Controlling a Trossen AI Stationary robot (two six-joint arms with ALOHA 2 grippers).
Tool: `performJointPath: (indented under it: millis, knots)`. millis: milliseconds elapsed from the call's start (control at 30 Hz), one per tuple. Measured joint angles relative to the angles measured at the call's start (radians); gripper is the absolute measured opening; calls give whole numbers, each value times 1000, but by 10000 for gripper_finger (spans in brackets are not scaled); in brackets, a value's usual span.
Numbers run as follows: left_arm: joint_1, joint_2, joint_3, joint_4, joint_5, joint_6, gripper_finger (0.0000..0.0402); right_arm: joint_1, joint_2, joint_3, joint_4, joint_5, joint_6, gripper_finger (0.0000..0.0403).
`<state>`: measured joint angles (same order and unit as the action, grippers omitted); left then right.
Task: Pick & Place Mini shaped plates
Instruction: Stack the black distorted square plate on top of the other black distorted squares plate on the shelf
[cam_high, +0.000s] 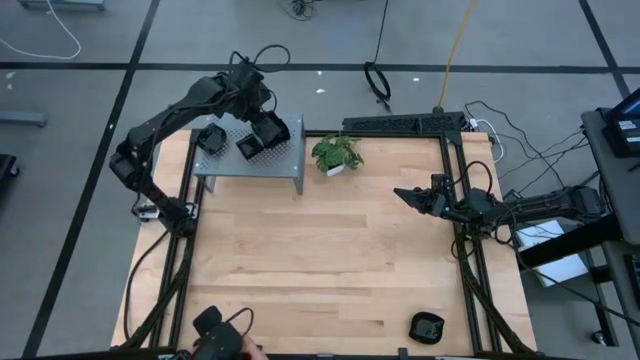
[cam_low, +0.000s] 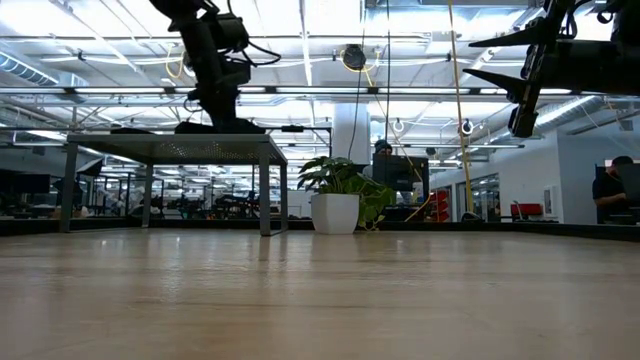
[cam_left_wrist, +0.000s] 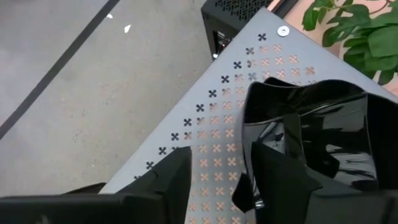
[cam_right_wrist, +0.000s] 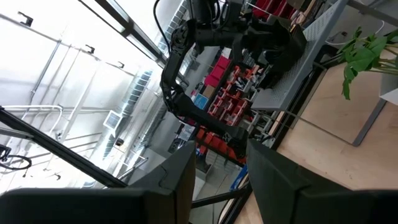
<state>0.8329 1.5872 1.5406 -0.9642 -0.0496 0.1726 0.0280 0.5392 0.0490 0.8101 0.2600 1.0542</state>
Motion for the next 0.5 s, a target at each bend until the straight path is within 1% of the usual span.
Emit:
performJointPath:
  millis: [167, 300, 433, 500]
  knots:
    - [-2, 0, 0, 3, -1, 0, 125, 0, 0, 0, 0, 0, 0, 130]
    - [-4, 0, 0, 0, 3, 3, 70, 0, 0, 0, 0, 0, 0, 130]
    - [-2, 0, 0, 0, 47, 3, 14, 0, 0, 0, 0, 0, 0, 130]
    - [-2, -2, 0, 0, 58, 1, 6, 0, 0, 0, 0, 0, 0, 130]
